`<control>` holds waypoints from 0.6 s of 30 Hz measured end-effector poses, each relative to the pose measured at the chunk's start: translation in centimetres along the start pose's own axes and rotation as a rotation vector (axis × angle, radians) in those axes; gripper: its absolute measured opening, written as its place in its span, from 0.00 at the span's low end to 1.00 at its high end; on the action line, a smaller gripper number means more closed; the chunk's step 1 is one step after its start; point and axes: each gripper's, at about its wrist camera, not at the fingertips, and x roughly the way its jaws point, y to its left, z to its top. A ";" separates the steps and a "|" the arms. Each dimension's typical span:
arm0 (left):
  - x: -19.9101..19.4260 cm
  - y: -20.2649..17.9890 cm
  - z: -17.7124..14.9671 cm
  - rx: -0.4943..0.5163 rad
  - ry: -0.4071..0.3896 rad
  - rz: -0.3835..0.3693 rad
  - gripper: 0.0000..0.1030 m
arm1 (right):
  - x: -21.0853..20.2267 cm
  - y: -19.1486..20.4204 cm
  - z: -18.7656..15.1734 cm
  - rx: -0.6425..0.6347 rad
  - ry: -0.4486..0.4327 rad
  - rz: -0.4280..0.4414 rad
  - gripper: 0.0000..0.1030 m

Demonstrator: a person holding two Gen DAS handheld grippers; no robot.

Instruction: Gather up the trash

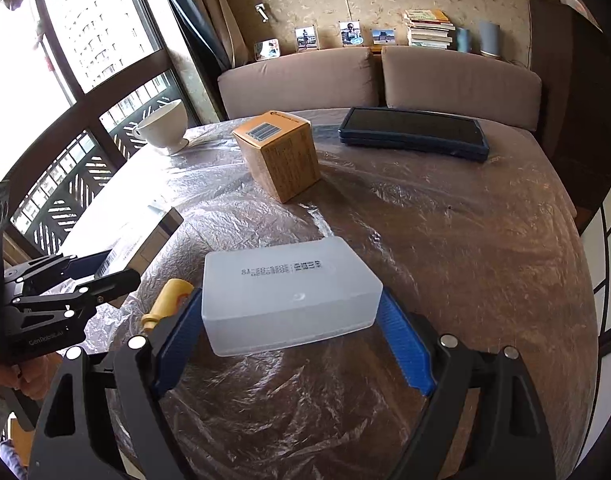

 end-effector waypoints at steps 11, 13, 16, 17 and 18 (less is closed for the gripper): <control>-1.2 0.6 -1.0 -0.018 -0.005 -0.002 0.51 | -0.4 1.0 -0.9 -0.003 -0.004 -0.029 0.81; -1.3 0.8 -1.2 -0.025 -0.005 0.000 0.51 | -0.6 1.2 -1.0 -0.003 -0.007 -0.028 0.81; -1.6 0.9 -1.5 -0.031 -0.007 0.000 0.51 | -1.1 1.5 -1.0 0.009 -0.022 -0.021 0.81; -1.8 1.0 -1.5 -0.032 -0.008 0.000 0.51 | -1.3 1.6 -1.0 0.016 -0.027 -0.014 0.81; -1.9 1.0 -1.5 -0.033 -0.010 -0.001 0.51 | -1.5 1.6 -0.9 0.022 -0.030 -0.011 0.81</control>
